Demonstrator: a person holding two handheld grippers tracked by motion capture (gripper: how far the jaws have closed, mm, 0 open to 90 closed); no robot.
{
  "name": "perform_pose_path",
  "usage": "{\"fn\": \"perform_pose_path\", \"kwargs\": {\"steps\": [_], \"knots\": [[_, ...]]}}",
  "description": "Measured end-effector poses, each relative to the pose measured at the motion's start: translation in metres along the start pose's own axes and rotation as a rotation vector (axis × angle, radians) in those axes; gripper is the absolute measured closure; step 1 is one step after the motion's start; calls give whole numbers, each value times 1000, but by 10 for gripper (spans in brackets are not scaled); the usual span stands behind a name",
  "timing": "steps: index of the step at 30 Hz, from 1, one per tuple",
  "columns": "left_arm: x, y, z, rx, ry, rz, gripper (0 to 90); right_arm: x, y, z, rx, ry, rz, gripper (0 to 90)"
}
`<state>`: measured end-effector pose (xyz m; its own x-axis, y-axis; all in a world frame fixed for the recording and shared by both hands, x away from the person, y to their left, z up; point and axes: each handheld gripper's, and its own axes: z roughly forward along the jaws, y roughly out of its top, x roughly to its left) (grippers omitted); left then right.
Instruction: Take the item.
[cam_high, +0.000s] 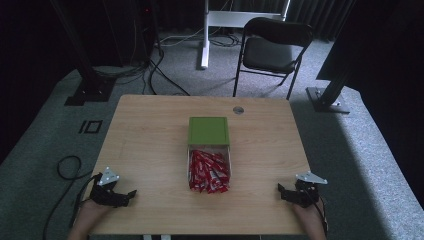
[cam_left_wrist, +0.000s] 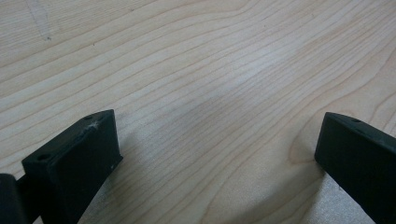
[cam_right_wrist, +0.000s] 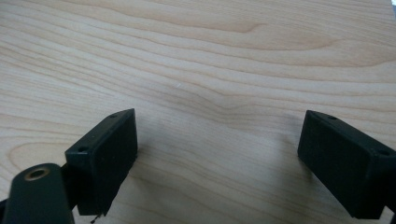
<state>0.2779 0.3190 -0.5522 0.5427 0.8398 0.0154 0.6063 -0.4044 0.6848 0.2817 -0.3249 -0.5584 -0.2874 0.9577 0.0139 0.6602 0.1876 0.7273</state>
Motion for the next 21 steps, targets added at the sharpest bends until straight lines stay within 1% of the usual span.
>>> {"fn": "perform_pose_path", "kwargs": {"steps": [7, 13, 14, 16, 21], "knots": [[0, 0, 0, 0, 0, 0, 7, -1, -1, -1, -1, -7, 5, 118], [0, 0, 0, 0, 0, 0, 7, -1, -2, -2, 0, -18, 18, 118], [0, 0, 0, 0, 0, 0, 7, -2, -2, -2, 0, -28, 30, 118], [0, 0, 0, 0, 0, 0, 7, -2, -2, -2, -1, -38, 38, 118], [0, 0, 0, 0, 0, 1, 7, -2, -2, -2, 0, -40, 39, 118]]}}
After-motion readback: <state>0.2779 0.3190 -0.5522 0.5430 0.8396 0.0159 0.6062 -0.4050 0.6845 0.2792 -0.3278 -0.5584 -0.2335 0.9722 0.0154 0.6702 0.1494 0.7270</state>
